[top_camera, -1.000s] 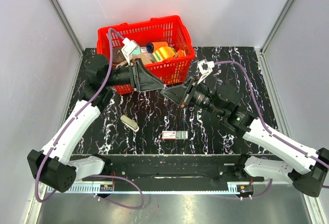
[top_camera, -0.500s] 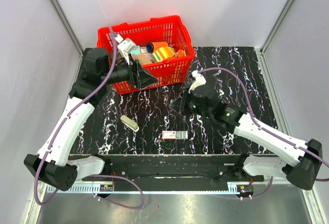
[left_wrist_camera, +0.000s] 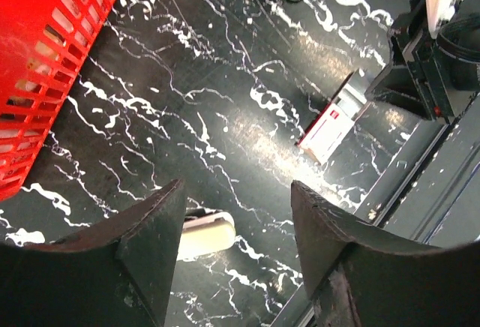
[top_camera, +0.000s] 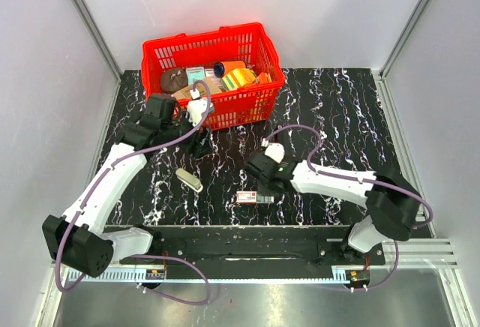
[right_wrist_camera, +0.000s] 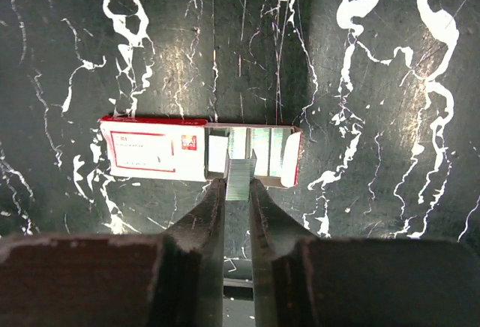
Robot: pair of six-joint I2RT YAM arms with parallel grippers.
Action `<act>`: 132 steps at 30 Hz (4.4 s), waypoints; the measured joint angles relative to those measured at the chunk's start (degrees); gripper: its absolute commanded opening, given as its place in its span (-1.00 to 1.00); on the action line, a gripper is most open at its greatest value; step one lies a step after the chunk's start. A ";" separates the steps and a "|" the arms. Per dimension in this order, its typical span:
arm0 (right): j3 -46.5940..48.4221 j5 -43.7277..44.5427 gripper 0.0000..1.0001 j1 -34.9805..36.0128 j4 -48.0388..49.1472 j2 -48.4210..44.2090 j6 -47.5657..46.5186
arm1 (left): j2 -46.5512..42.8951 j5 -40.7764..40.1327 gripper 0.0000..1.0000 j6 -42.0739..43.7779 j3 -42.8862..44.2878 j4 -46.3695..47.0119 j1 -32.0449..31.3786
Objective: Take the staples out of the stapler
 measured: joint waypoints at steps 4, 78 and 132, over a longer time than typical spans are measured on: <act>3.04 2.38 -1.00 1.40 -3.41 4.15 3.91 | -0.42 -0.61 0.20 2.36 -1.22 -0.83 0.00; 3.37 2.10 -0.84 4.13 -6.86 10.12 9.77 | -2.29 -2.14 0.17 3.82 -3.04 -0.81 -4.46; 5.64 2.95 -0.64 4.13 -7.37 11.98 7.30 | -3.50 -2.21 0.23 3.69 -4.04 -0.76 -5.66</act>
